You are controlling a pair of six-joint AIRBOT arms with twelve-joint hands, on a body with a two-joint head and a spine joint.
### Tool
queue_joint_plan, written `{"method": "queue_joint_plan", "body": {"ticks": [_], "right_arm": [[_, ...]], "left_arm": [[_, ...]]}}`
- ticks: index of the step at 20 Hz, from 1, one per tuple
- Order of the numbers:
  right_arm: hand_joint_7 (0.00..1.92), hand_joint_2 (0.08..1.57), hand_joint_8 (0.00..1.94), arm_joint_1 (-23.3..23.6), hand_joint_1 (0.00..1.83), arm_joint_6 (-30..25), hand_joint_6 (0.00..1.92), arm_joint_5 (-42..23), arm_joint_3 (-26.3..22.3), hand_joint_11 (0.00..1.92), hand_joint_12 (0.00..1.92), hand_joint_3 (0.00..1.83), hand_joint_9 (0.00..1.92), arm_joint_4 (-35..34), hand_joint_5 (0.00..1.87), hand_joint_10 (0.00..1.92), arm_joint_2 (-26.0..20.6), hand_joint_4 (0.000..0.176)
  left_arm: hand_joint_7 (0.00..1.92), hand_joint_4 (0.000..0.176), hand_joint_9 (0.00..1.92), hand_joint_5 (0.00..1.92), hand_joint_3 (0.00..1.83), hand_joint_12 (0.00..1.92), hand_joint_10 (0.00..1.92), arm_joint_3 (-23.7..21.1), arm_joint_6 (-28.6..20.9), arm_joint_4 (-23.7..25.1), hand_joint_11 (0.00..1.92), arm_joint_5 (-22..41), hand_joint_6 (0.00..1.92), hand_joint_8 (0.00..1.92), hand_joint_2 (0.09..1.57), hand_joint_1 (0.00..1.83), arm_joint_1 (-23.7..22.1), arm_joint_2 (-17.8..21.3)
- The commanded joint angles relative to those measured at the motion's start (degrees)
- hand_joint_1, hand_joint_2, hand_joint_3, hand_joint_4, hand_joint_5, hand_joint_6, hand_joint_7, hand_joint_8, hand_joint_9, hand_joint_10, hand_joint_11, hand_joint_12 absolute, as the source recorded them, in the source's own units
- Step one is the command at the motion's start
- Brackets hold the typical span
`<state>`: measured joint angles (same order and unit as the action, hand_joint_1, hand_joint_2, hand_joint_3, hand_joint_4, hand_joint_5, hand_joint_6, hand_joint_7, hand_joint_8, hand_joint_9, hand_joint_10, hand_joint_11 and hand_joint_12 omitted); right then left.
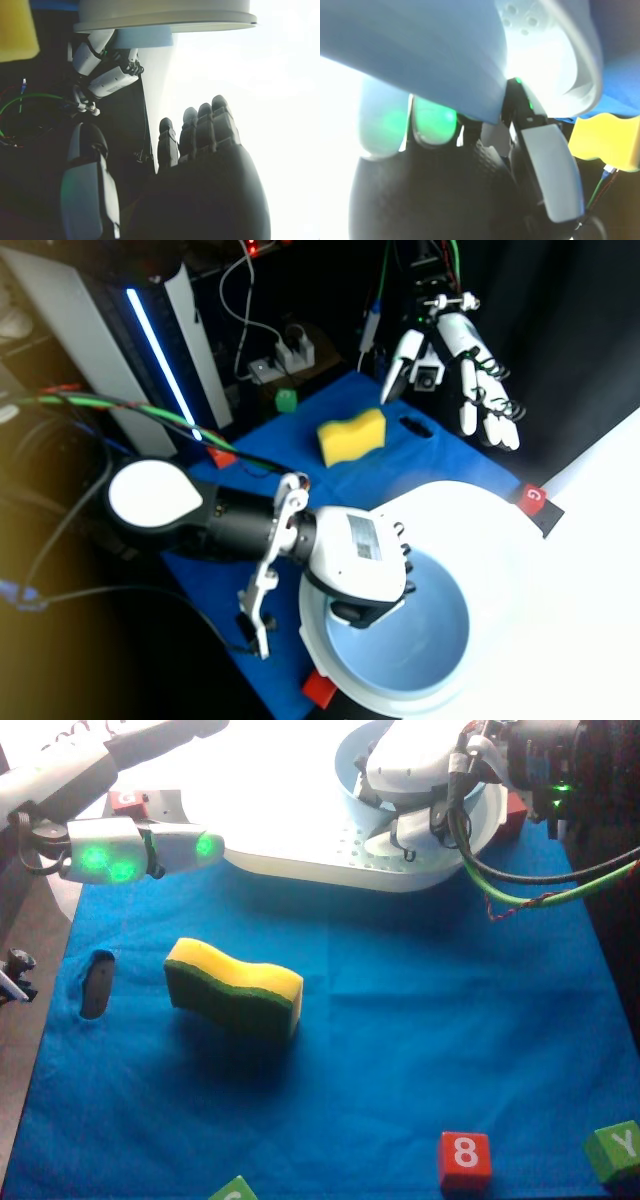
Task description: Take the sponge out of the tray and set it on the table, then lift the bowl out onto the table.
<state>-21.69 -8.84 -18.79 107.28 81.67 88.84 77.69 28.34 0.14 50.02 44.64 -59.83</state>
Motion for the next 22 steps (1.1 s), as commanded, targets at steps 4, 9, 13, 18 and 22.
{"method": "queue_joint_plan", "body": {"ticks": [4,9,13,18,22], "right_arm": [[1.51,1.45,1.94,0.9,0.95,0.4,1.92,-0.8,0.0,1.66,1.92,0.0,1.67,-1.0,1.0,1.92,0.0,0.0],[1.45,1.34,1.94,1.0,1.03,0.4,1.59,-1.0,-1.7,1.59,1.92,0.0,1.61,-1.9,0.63,1.92,-2.0,0.0],[1.47,1.35,1.94,1.0,1.18,0.4,1.92,-4.5,-2.0,1.55,1.92,0.0,1.6,-7.1,1.1,1.92,-3.8,0.0],[1.55,1.53,1.94,1.6,0.69,0.4,1.92,-6.0,-2.0,1.68,1.92,0.03,1.69,-9.4,1.23,1.92,-4.5,0.023],[1.51,1.55,1.94,1.6,0.71,0.4,1.92,-7.8,-2.2,1.66,1.92,0.0,1.67,-14.0,1.09,1.92,-5.8,0.077]], "left_arm": [[0.13,0.175,0.05,0.21,0.0,0.04,0.0,0.1,-0.5,-1.5,0.04,7.2,0.0,0.0,1.03,0.54,-0.4,-0.1],[0.13,0.176,0.05,0.21,0.0,0.04,0.0,0.1,-0.5,-1.7,0.05,7.3,0.0,0.0,1.04,0.53,-0.3,-0.2],[0.12,0.176,0.05,0.21,0.0,0.05,0.0,0.1,-0.5,-1.8,0.05,7.5,0.0,0.0,1.04,0.51,-0.2,-0.2],[0.13,0.164,0.07,0.2,0.0,0.06,0.01,0.0,-0.5,-2.0,0.07,7.7,0.0,0.0,1.05,0.49,-0.1,-0.3],[0.12,0.154,0.07,0.18,0.01,0.06,0.01,0.0,-0.6,-2.1,0.07,7.8,0.0,0.0,1.06,0.49,-0.1,-0.3]]}}
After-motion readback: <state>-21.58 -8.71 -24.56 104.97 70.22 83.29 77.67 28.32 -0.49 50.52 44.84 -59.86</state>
